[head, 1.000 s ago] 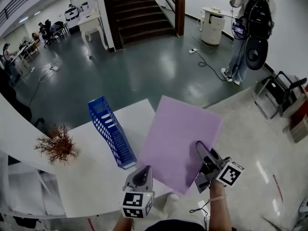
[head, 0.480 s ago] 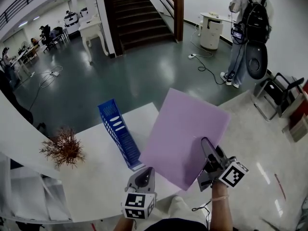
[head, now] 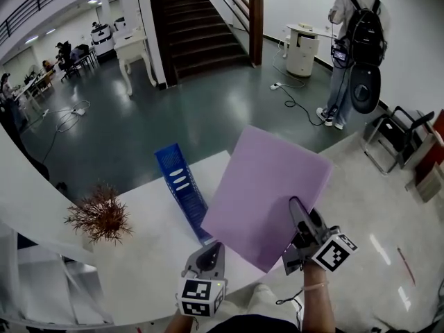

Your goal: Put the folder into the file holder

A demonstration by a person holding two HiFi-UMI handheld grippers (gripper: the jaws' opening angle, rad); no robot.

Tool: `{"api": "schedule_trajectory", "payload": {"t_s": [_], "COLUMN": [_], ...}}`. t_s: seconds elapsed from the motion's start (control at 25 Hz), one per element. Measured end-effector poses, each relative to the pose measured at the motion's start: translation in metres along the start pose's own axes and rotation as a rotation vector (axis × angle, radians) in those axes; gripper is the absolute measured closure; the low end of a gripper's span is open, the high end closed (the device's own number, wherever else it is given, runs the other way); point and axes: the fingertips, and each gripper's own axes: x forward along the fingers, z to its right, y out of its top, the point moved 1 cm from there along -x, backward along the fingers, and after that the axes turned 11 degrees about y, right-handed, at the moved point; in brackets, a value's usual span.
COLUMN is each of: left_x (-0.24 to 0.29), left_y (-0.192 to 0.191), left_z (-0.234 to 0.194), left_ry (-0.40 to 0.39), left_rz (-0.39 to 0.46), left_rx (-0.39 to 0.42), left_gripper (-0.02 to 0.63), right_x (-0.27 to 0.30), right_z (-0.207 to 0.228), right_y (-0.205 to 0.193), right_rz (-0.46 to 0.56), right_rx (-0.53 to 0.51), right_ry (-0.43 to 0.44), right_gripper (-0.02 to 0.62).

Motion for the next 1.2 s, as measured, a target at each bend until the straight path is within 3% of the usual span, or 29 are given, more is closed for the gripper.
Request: {"api": "schedule_trajectory", "payload": {"t_s": [0.28, 1.2], "left_x": [-0.016, -0.051], "left_y": [-0.007, -0.021], "left_z": [-0.022, -0.066], "left_ry": [-0.019, -0.053], "left_rz": [0.002, 0.012], "left_rx": [0.009, -0.001], "left_gripper": [0.601, 0.601], "right_x": [0.009, 0.042], "right_z": [-0.032, -0.102], "right_y": [-0.011, -0.045], "right_rz": [0.007, 0.052], "right_rx": [-0.115, -0.347], "right_ry": [-0.020, -0.117], "right_gripper": [0.465, 0.465]}}
